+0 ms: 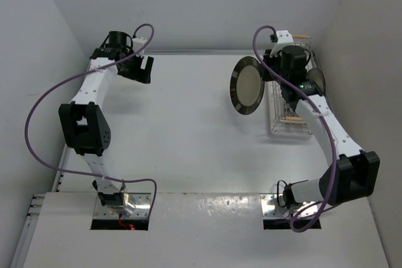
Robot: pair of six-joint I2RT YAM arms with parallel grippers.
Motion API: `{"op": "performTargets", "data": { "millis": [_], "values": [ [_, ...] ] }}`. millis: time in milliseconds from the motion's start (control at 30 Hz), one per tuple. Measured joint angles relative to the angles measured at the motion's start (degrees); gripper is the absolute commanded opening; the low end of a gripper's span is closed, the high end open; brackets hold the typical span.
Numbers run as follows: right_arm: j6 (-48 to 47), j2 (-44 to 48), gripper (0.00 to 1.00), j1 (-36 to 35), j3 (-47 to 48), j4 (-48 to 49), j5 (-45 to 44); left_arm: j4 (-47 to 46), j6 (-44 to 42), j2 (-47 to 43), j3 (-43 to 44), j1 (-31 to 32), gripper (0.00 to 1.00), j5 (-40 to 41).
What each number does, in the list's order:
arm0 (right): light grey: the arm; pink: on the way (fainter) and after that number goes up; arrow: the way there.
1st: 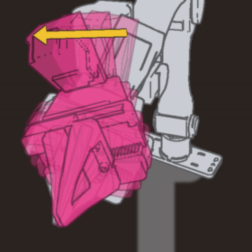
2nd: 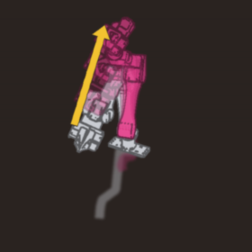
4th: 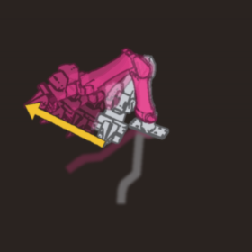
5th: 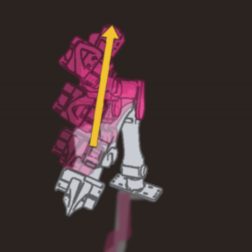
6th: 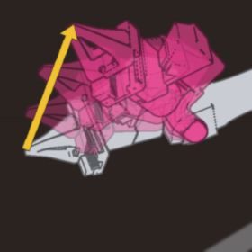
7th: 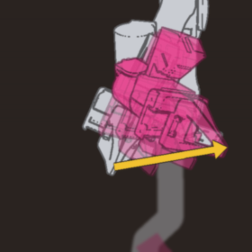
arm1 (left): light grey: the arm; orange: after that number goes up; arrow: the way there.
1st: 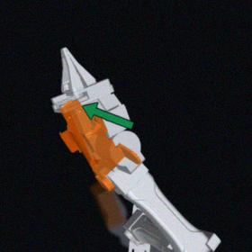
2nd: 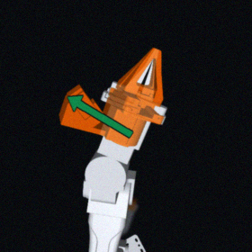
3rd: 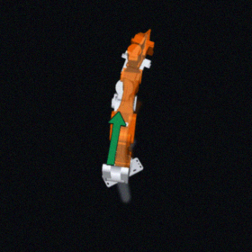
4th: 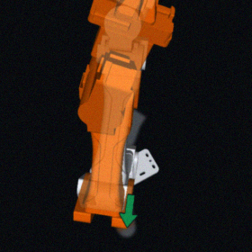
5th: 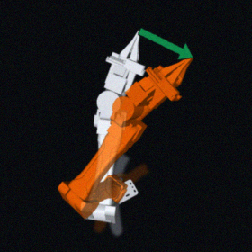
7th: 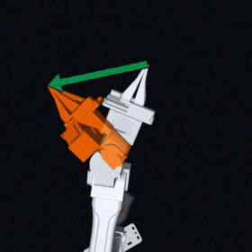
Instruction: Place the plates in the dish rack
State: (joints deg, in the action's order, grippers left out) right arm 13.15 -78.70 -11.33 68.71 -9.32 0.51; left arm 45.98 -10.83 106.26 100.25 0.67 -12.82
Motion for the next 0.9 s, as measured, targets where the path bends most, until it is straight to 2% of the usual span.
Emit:
{"op": "performTargets", "data": {
  "millis": [200, 433, 900],
  "values": [
    [-3.52, -0.02, 0.0, 1.07, 4.15, -3.65, -1.29, 0.04, -0.02, 0.0, -0.37, 0.0, 0.92, -0.04],
    [-10.62, 0.72, 0.0, 2.67, 10.88, -2.36, -6.32, 0.0, -0.02, 0.0, -0.37, 0.0, 0.92, -0.07],
    [-27.39, 2.49, 0.0, 3.76, 11.45, 0.79, -21.53, 0.04, -0.02, 0.0, -1.29, 0.0, 0.92, -0.9]
  ]
}}
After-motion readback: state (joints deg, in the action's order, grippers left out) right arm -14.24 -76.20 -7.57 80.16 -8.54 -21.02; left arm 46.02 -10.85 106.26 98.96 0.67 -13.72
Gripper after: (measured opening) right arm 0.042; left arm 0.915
